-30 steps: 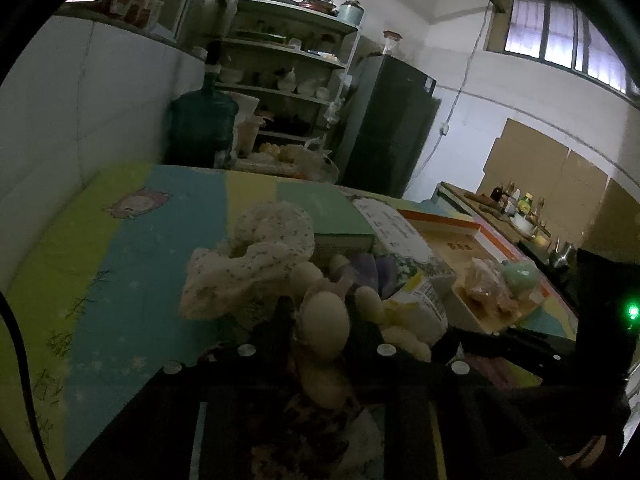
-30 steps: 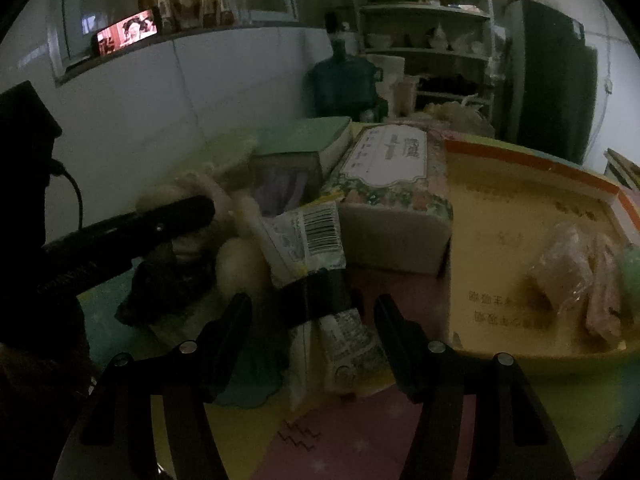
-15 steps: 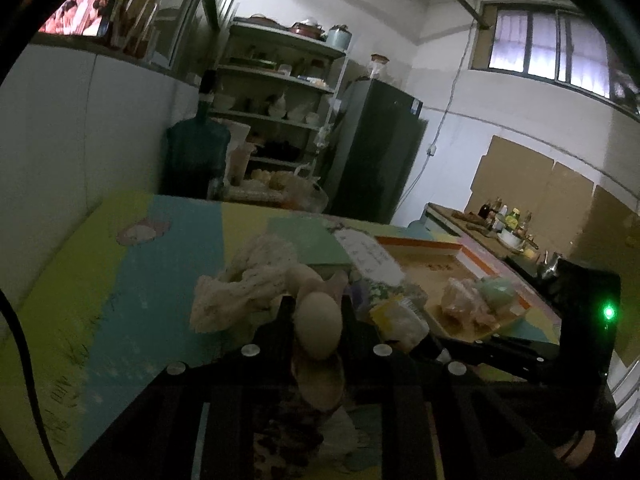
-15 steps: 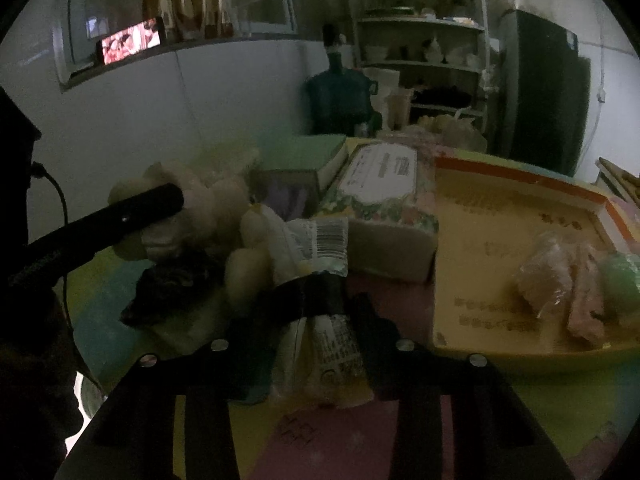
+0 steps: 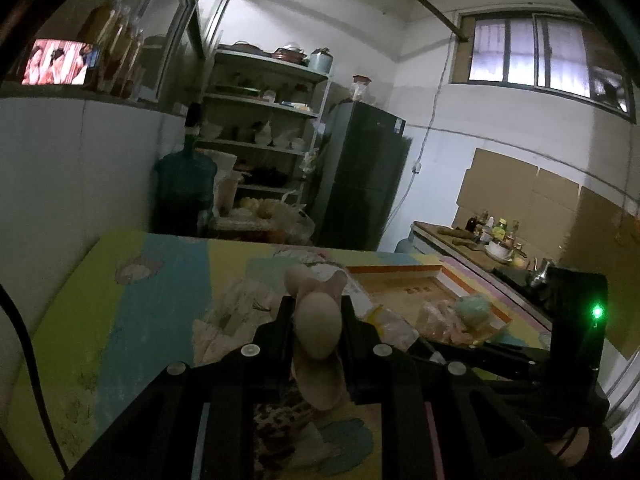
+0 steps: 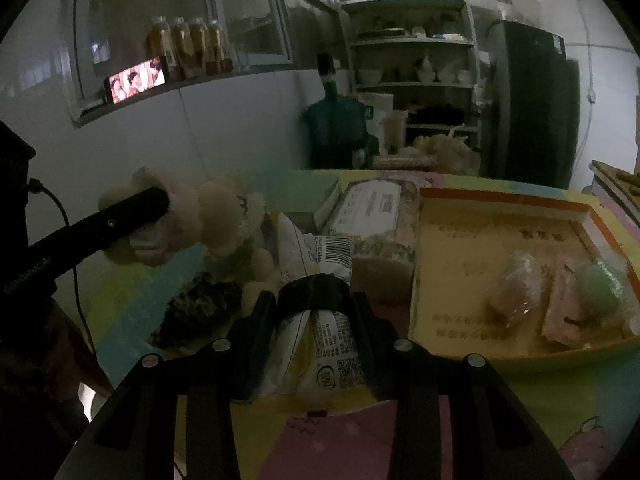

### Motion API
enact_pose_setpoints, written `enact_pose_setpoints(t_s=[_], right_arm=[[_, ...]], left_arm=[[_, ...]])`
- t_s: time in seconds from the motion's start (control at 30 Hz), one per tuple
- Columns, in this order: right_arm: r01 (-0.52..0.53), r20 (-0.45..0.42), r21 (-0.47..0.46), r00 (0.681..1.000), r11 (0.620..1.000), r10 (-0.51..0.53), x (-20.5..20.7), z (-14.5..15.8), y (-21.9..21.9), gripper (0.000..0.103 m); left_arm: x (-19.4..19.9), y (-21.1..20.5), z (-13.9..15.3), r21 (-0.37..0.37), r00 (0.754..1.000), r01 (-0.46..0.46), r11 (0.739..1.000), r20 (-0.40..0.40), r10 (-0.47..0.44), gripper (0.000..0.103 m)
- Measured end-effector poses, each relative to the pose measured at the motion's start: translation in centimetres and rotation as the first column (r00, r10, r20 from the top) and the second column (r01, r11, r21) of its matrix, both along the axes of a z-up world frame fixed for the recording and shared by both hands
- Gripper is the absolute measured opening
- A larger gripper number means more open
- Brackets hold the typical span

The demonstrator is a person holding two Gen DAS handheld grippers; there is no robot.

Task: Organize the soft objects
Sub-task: 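Carry the white plush toward the tray with the left tool while the right tool carries the packet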

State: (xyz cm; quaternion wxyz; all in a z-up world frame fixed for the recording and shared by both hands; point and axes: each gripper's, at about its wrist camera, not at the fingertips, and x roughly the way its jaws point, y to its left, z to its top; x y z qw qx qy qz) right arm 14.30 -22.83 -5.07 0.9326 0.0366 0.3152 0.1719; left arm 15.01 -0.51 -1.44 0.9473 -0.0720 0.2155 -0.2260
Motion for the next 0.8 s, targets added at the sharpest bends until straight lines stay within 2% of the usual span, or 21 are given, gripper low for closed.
enact_pose_setpoints(t_s=[0.37,0.8], right_arm=[[0.041,0.049,0.029,0.998,0.999,-0.042,-1.0,1.6,-2.4,0.04],[0.147,0.084,0.051,0.985,0.988,-0.151,-1.8,2.8,-8.4,0.04]], left_arm=[[-0.1,-3.2,1.9,0.017,0.997,0.061,0.998,0.048,-0.062,0.021],[1.3,-9.4,2.9,0.014,0.983,0.169,0.986,0.065,-0.169,0.021]])
